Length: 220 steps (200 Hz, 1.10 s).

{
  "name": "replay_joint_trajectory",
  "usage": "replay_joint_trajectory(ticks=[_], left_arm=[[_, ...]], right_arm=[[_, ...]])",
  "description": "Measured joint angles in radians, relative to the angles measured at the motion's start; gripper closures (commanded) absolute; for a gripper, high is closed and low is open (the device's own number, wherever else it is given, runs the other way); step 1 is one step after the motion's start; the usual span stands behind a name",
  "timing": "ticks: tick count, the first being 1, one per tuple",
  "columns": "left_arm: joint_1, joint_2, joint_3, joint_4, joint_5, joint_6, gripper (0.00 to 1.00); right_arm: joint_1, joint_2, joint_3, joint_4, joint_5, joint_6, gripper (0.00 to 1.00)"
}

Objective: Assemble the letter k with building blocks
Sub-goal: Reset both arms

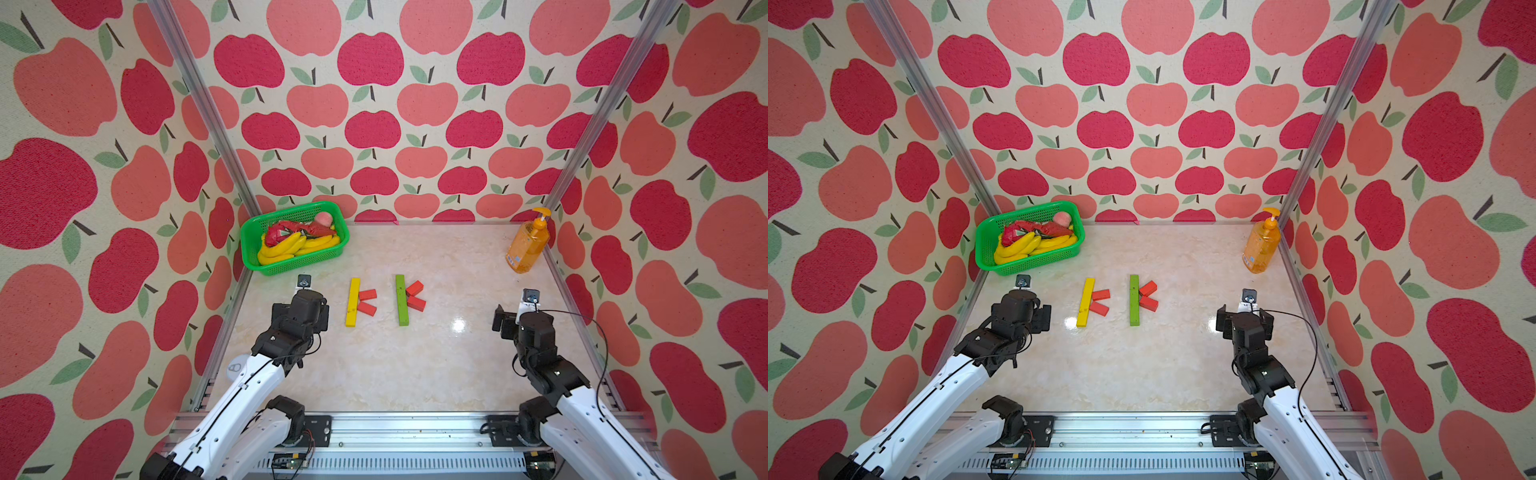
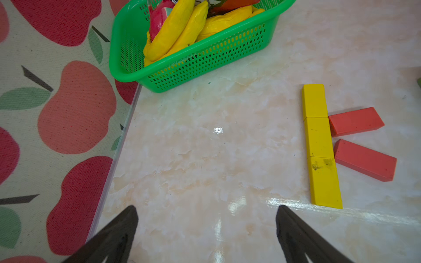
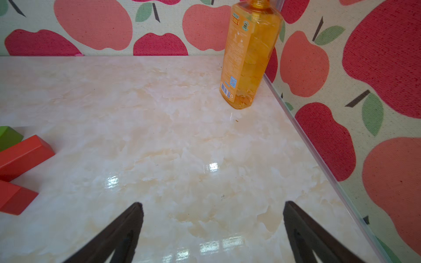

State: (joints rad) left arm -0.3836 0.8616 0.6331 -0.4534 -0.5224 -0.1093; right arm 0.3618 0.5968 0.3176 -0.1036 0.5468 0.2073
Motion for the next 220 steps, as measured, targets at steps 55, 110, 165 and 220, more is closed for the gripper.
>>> replay_joint_trajectory(ticks=[55, 110, 165, 220], left_arm=[[0.046, -0.022, -0.26, 0.372, -0.029, 0.029, 0.02], [0.184, 0.262, -0.333, 0.759, 0.097, 0.052, 0.02], [0.227, 0.657, -0.177, 1.063, 0.305, 0.211, 0.02], [0.342, 0.707, -0.237, 1.259, 0.498, 0.213, 0.02]], right_arm=[[-0.168, -0.09, -0.103, 0.105, -0.066, 0.021, 0.01], [-0.262, 0.013, -0.21, 0.268, -0.09, 0.072, 0.01], [-0.368, 0.336, -0.25, 0.677, -0.277, 0.038, 0.01], [-0.371, 0.924, -0.074, 1.099, -0.558, -0.062, 0.01]])
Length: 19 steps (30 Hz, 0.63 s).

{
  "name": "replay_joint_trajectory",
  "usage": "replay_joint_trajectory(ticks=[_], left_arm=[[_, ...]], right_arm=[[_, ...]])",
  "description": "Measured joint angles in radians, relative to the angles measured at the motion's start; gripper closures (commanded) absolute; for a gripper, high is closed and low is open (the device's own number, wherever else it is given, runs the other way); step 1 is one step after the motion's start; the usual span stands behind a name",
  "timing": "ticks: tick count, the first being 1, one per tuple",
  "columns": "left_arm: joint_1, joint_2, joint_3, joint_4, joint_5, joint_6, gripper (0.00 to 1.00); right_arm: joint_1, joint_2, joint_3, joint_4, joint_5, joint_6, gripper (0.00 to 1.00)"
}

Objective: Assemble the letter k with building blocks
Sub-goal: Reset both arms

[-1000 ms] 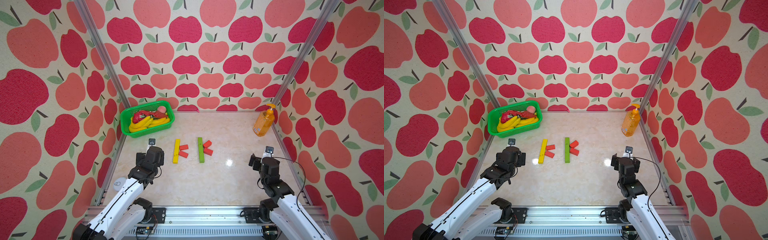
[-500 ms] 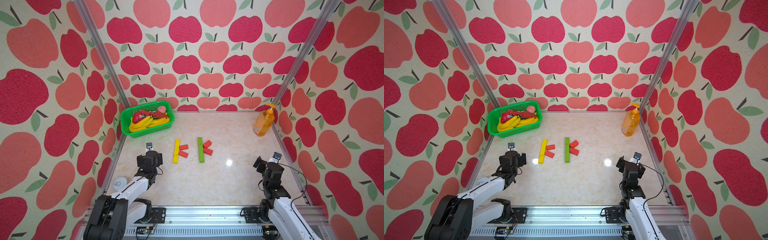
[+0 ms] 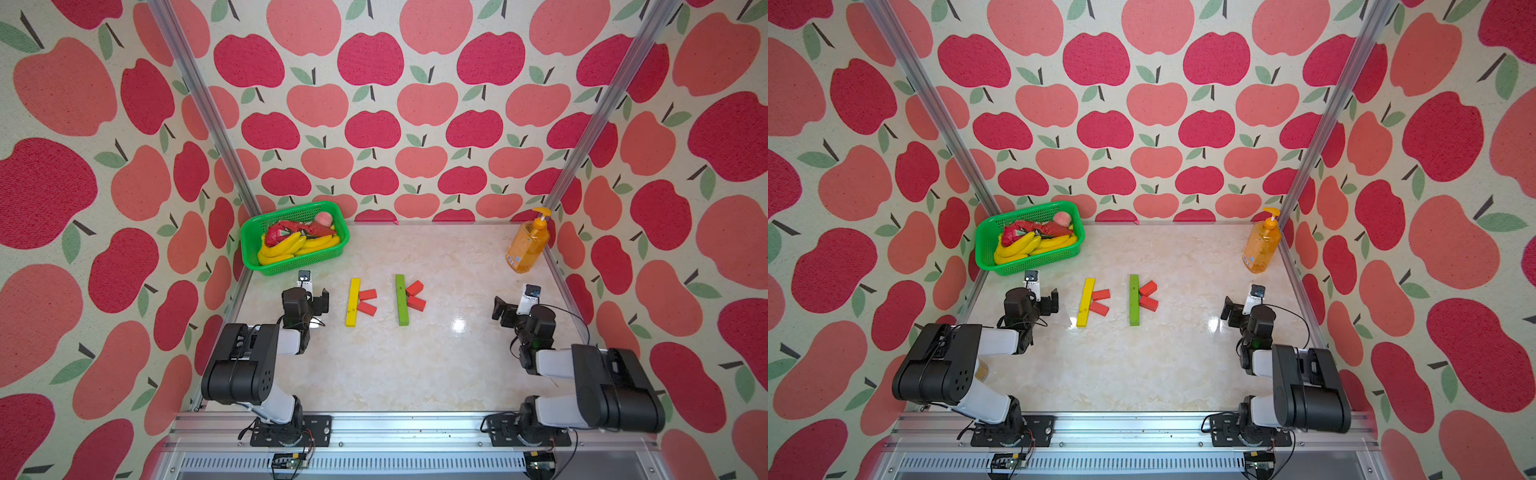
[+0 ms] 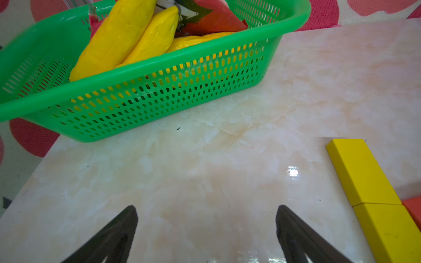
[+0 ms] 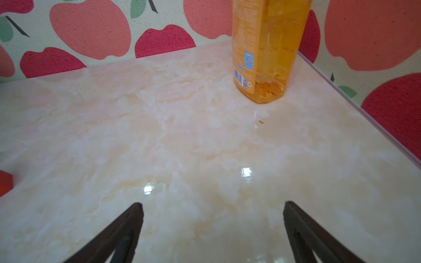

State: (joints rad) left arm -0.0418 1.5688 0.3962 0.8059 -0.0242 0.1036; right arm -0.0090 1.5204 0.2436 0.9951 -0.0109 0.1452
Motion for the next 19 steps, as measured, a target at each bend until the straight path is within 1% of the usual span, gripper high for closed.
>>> replay_joint_trajectory(ticks=[1, 2, 5, 8, 19], left_arm=[[0.002, 0.001, 0.0, 0.003, 0.012, 0.0, 0.02], [0.002, 0.002, 0.0, 0.006, 0.023, -0.003, 0.02], [0.008, 0.001, 0.002, 0.01, 0.05, -0.007, 0.02], [0.013, 0.001, 0.002, 0.011, 0.066, -0.008, 0.02], [0.014, 0.001, 0.002, 0.014, 0.085, -0.008, 0.02]], right_arm=[[0.0, 0.033, 0.026, -0.005, -0.007, -0.006, 0.01], [0.002, 0.037, 0.041, -0.02, -0.005, -0.008, 0.01], [0.018, 0.039, 0.05, 0.032, 0.024, -0.021, 0.01], [0.045, 0.037, 0.061, 0.025, 0.047, -0.039, 0.01], [0.053, 0.037, 0.067, 0.021, 0.066, -0.06, 0.01]])
